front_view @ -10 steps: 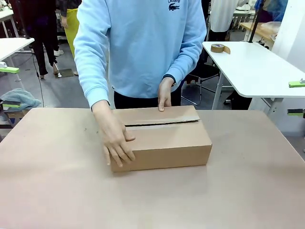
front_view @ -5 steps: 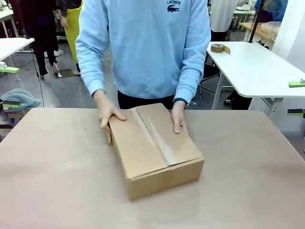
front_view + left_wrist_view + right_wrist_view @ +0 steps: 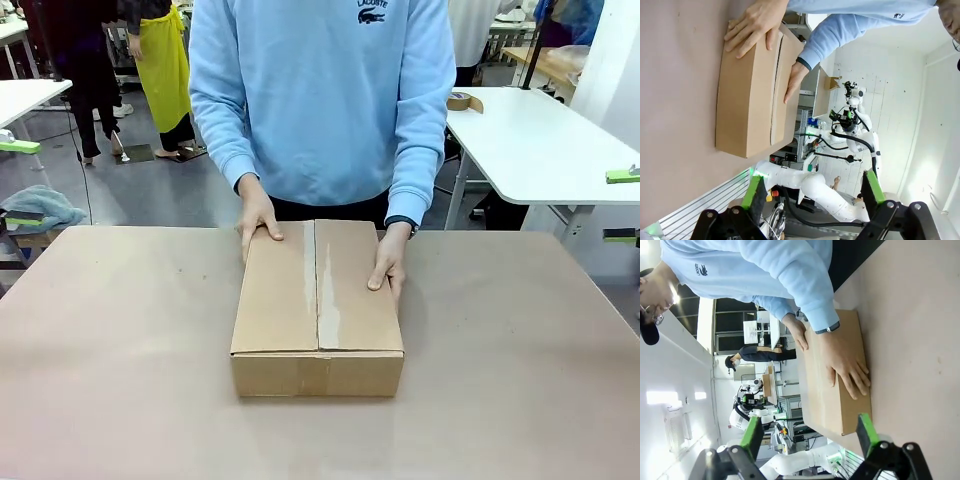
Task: Pack the gift set into the box.
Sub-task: Press and hold the closed box until the human finishes sealing it.
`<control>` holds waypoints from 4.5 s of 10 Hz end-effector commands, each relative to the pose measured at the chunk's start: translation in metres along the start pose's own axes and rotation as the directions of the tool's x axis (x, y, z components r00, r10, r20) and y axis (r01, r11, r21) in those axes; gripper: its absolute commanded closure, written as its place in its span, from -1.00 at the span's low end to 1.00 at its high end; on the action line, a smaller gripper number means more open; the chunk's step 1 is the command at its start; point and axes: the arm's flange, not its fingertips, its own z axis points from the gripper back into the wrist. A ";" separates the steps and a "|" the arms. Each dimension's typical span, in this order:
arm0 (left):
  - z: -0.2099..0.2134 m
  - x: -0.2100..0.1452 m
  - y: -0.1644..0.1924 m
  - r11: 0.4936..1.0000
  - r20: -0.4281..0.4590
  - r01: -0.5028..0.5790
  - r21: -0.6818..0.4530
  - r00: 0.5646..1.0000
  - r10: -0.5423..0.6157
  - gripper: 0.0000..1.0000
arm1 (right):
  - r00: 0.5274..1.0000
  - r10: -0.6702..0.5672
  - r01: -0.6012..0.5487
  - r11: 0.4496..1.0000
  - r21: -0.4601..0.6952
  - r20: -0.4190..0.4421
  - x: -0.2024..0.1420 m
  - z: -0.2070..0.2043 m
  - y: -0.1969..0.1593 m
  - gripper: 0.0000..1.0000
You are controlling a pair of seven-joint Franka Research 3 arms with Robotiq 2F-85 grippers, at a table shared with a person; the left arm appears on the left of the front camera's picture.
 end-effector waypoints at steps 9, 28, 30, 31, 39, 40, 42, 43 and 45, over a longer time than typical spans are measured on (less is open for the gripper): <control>-0.204 -0.035 -0.075 0.705 -0.266 0.709 0.028 0.685 -0.678 -1.00 | 0.296 0.673 -0.853 0.505 0.129 -0.678 -0.010 -0.247 0.103 -1.00; -0.301 0.000 0.048 -0.313 0.004 0.926 -0.210 -0.319 -0.948 -1.00 | -0.116 0.981 -0.891 -0.034 0.453 -0.154 -0.056 -0.377 0.015 -1.00; -0.301 -0.014 0.034 -0.373 0.061 0.904 -0.210 -0.368 -0.928 -1.00 | -0.095 0.983 -0.867 -0.004 0.499 -0.157 -0.048 -0.390 -0.012 -1.00; -0.301 -0.014 0.034 -0.373 0.061 0.904 -0.210 -0.368 -0.928 -1.00 | -0.083 0.983 -0.866 0.012 0.501 -0.166 -0.046 -0.389 -0.021 -1.00; -0.341 -0.002 0.094 -0.221 -0.137 0.929 -0.297 -0.271 -0.953 -1.00 | -0.147 0.970 -0.855 -0.026 0.518 -0.193 -0.048 -0.384 -0.038 -1.00; -0.338 -0.002 0.091 -0.213 -0.122 0.943 -0.255 -0.250 -0.961 -1.00 | -0.155 0.968 -0.853 -0.030 0.520 -0.198 -0.048 -0.382 -0.035 -1.00; -0.338 -0.007 0.091 -0.217 -0.123 0.919 -0.328 -0.269 -0.955 -1.00 | -0.100 0.980 -0.854 0.003 0.520 -0.169 -0.048 -0.385 -0.018 -1.00; -0.338 -0.007 0.091 -0.217 -0.123 0.919 -0.328 -0.269 -0.955 -1.00 | -0.100 0.980 -0.854 0.003 0.520 -0.169 -0.048 -0.385 -0.018 -1.00; -0.338 -0.007 0.091 -0.217 -0.123 0.919 -0.328 -0.269 -0.955 -1.00 | -0.100 0.980 -0.854 0.003 0.520 -0.169 -0.048 -0.385 -0.018 -1.00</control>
